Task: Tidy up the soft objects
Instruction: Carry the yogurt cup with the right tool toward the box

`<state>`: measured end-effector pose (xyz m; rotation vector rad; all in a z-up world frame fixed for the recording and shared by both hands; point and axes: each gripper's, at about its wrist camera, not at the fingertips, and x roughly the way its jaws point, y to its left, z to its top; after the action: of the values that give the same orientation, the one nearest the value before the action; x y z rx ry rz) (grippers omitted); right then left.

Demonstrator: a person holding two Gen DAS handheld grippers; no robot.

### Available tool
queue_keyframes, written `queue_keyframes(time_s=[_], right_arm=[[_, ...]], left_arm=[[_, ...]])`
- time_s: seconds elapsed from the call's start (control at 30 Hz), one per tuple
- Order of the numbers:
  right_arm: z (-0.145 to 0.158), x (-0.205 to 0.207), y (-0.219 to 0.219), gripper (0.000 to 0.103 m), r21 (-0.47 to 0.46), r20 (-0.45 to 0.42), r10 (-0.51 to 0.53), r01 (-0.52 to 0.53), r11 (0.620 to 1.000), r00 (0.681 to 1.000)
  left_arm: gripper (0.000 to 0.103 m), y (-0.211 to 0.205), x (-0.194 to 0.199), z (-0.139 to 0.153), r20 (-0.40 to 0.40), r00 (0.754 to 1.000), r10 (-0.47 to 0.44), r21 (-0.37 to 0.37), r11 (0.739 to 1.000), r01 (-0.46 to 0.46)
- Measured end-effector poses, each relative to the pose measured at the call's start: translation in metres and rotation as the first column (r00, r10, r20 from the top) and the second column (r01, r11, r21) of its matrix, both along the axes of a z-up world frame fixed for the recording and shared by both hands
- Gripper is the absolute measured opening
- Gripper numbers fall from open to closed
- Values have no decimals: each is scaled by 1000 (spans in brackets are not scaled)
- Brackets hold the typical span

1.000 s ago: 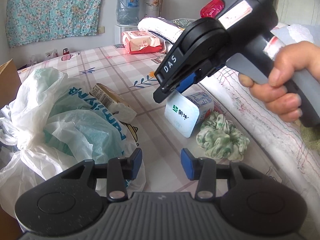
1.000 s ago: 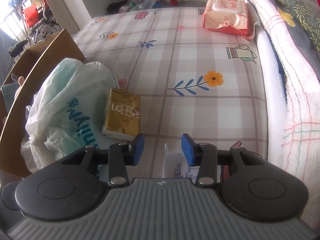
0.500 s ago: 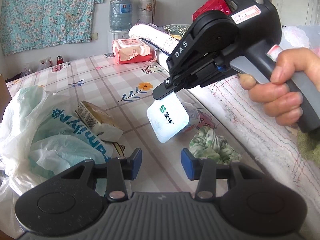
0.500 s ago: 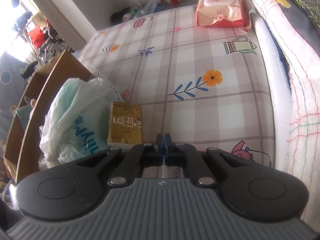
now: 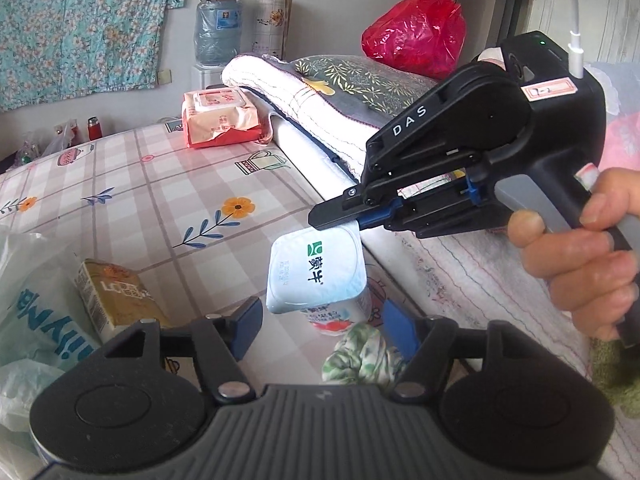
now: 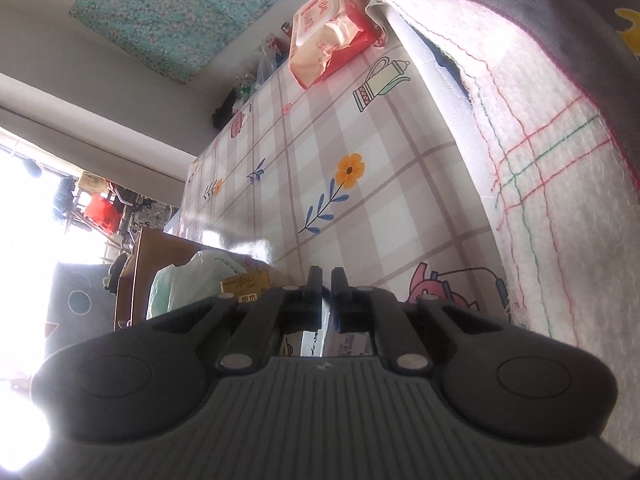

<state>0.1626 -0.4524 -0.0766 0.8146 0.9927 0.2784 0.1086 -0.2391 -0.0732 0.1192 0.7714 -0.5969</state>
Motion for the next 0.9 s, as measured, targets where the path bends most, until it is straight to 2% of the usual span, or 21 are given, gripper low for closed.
queue_keyframes(time_s=[0.13, 0.23, 0.5, 0.6, 0.73, 0.9], right_arm=[[-6, -3, -11, 4, 52, -19, -25, 26, 998, 999], [-8, -3, -12, 4, 58, -19, -28, 29, 998, 999], [-2, -8, -4, 4, 69, -15, -20, 21, 997, 1000], [8, -12, 1, 4, 82, 2, -18, 18, 996, 1000], [33, -16, 16, 4, 94, 55, 9, -14, 996, 998], [70, -16, 60, 5, 113, 136, 92, -108, 988, 986]], left_arm=[[68, -6, 9, -5, -18, 1000, 25, -8, 1000, -25], [60, -4, 15, -6, -28, 998, 56, -35, 998, -57], [60, 7, 10, 3, -40, 996, 77, -81, 994, -80], [60, 17, 4, 17, -23, 996, 89, -102, 991, -91], [60, 42, -10, 46, 41, 991, 127, -125, 985, -121], [60, 94, -30, 80, 122, 966, 226, -132, 969, -210]])
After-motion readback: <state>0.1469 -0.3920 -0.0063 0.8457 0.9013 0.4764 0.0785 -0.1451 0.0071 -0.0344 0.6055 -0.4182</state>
